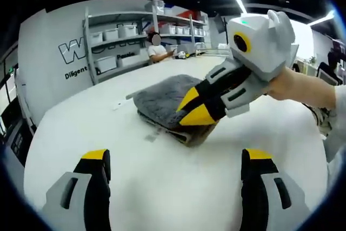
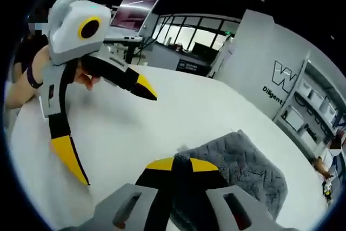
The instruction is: Open the folded towel by lifting each exposed corner and separating the folded layers until the towel lies flat within the target outline without major curled edges
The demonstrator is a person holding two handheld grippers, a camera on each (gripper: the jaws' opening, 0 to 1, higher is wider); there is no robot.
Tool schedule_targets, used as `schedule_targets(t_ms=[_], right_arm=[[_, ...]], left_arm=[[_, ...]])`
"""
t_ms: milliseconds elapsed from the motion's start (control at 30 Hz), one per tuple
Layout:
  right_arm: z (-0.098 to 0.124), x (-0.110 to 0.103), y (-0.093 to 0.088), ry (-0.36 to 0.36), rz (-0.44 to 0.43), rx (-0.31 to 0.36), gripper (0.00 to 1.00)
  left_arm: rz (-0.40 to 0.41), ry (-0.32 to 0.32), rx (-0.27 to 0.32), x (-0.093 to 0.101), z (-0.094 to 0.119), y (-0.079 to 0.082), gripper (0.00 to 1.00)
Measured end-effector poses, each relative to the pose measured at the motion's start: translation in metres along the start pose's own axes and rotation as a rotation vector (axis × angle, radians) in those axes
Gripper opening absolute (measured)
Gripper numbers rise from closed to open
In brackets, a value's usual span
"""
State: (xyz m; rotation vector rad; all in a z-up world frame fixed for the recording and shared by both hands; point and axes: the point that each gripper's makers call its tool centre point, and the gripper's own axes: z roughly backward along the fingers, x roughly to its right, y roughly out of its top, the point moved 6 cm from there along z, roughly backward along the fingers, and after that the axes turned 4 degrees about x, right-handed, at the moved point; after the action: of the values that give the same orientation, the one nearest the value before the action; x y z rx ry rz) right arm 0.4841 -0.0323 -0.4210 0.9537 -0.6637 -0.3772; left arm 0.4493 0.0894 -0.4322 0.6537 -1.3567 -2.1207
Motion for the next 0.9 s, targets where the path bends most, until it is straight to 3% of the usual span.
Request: schedule_targets(t_ms=[900], right_arm=[[0.025,0.031,0.022,-0.105,0.010,0.074,0.03]], left_arm=[[-0.002,-0.006,-0.006,0.001,0.001,-0.001,0.99]])
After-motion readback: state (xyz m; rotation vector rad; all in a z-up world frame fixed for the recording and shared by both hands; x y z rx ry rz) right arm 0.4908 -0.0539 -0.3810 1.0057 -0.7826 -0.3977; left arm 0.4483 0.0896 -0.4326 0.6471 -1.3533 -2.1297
